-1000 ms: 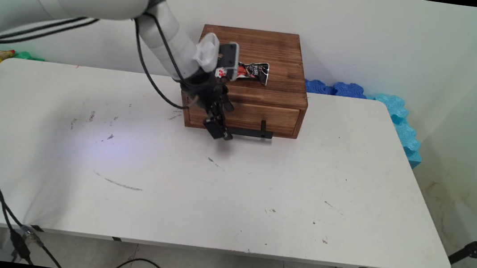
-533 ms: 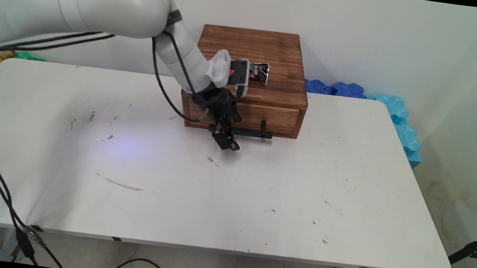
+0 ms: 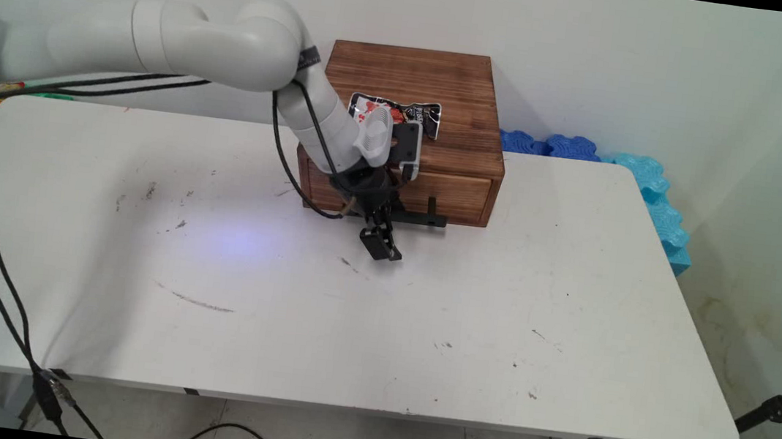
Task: Open the drawer
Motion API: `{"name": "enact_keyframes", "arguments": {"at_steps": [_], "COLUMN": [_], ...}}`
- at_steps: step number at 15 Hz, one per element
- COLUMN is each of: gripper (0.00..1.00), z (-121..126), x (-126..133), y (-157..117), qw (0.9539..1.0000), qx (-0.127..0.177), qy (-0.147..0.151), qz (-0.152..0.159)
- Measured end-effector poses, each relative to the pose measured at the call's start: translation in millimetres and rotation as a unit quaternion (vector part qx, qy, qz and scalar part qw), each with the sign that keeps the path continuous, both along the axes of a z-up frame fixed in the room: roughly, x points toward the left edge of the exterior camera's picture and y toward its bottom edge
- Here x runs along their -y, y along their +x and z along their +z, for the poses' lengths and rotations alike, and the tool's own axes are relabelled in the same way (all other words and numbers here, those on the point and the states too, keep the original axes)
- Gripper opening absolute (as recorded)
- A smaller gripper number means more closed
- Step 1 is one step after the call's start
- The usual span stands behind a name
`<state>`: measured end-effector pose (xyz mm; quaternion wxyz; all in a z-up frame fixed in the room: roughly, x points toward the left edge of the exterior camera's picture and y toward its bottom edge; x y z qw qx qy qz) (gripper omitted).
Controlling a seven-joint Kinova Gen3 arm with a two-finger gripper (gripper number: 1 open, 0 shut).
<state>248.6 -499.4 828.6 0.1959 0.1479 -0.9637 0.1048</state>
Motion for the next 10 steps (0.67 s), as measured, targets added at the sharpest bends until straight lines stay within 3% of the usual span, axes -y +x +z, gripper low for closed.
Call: {"name": "enact_keyframes", "arguments": {"at_steps": [10], "gripper": [1.0], "z": [-15], "x": [-6], "y": [-15], "qw": [0.9999], "qx": [-0.001], "qy": [0.012], "qz": [0.011]}}
